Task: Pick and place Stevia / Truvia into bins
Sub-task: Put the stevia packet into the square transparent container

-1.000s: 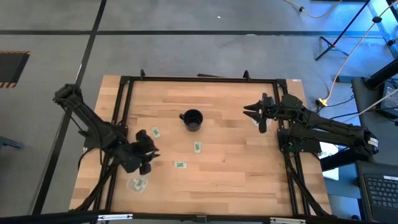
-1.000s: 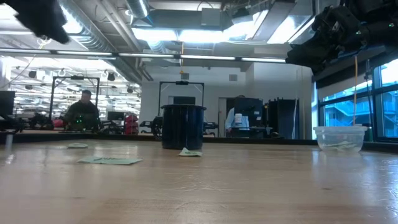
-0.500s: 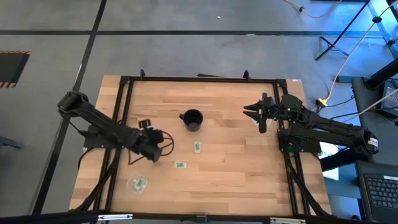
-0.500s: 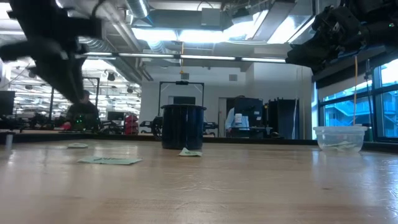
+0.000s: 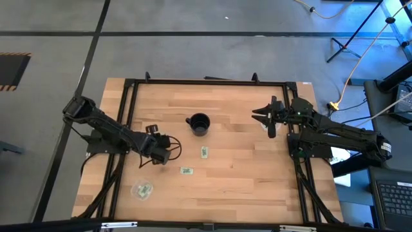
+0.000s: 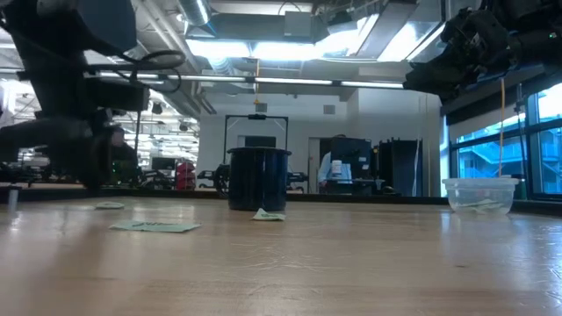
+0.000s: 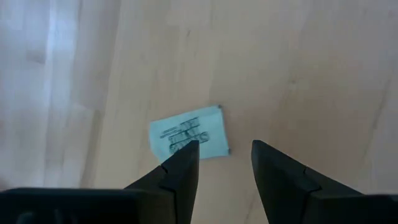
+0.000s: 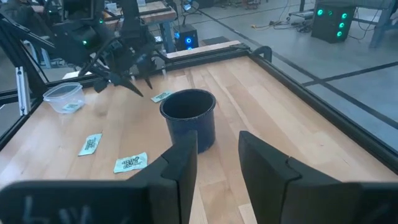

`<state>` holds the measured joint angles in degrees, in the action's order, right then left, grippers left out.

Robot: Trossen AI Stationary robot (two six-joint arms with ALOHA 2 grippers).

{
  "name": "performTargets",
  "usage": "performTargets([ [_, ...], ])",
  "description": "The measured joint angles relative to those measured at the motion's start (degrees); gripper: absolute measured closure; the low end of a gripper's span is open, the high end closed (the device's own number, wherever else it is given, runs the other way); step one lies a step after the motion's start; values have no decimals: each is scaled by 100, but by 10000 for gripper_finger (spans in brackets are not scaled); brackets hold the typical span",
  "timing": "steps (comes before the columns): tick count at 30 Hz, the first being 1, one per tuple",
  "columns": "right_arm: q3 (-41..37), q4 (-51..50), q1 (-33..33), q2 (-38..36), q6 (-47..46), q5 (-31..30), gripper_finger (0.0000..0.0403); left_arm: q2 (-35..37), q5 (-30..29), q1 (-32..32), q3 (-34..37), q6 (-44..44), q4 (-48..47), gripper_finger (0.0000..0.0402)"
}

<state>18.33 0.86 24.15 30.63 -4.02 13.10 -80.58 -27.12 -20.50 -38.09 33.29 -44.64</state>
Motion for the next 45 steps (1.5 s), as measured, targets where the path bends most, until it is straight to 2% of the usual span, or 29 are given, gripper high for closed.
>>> performTargets([
  [7,0,-2,1,0,0,0,281,0,226,301,342,-170,183,260],
  [12,0,-2,2,0,20,0,281,24,269,513,587,-444,645,261],
  [21,0,-11,1,0,27,0,281,15,270,692,595,-1132,774,261],
  [32,0,-177,1,0,-14,0,281,31,1175,1499,586,-1851,869,261],
  [37,-2,-280,2,0,-26,0,281,31,1326,1696,584,-2212,943,261],
  [40,-2,-284,1,0,-24,0,281,31,1418,1756,585,-2361,1002,271],
  [45,-2,-286,1,-2,-24,0,281,24,1511,1796,589,-2413,1046,310],
])
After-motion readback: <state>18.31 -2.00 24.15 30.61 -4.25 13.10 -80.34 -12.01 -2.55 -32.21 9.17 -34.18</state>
